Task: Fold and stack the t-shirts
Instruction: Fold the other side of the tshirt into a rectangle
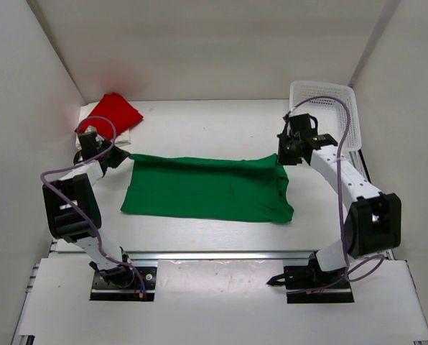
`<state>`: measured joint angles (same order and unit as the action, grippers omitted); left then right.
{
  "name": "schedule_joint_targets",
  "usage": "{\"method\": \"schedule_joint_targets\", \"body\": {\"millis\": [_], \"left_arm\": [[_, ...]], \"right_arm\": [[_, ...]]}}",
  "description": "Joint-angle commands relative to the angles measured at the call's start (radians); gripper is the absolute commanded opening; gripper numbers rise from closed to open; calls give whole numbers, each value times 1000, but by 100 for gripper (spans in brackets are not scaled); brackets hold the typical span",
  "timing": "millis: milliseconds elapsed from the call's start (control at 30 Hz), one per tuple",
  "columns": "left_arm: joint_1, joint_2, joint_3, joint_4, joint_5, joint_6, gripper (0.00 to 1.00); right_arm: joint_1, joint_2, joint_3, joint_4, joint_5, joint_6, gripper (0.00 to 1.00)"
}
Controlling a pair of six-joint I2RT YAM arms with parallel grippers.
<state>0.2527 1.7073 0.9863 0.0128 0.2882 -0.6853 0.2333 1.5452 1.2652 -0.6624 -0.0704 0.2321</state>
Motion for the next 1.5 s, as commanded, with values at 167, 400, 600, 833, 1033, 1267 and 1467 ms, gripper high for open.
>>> {"method": "schedule_joint_targets", "body": {"millis": [167,400,600,833,1033,1267,1467], "left_arm": [[14,-198,-113,43,39,-8,0],[-3,-235,-190,-4,-28,26,0],[42,-152,-230,23,61,-25,17],[114,-288,-305,118,74,-151,45],[-74,-451,-356,151,-121,-67,30],[-236,-315,-359,210,-85,-115,25],[-224,-130,-377,343,64,-217,19]], "right_arm": [[-54,-252,-277,182,3,52,0],[-49,-422,-533,256,-20,131,0],[-35,-479,-713,337,-5,211,4],[-22,-554,-712,342,66,222,31],[99,-438,-600,420,17,185,2],[185,-123,-416,586,-49,147,32],[210,76,-322,619,-45,145,39]]}}
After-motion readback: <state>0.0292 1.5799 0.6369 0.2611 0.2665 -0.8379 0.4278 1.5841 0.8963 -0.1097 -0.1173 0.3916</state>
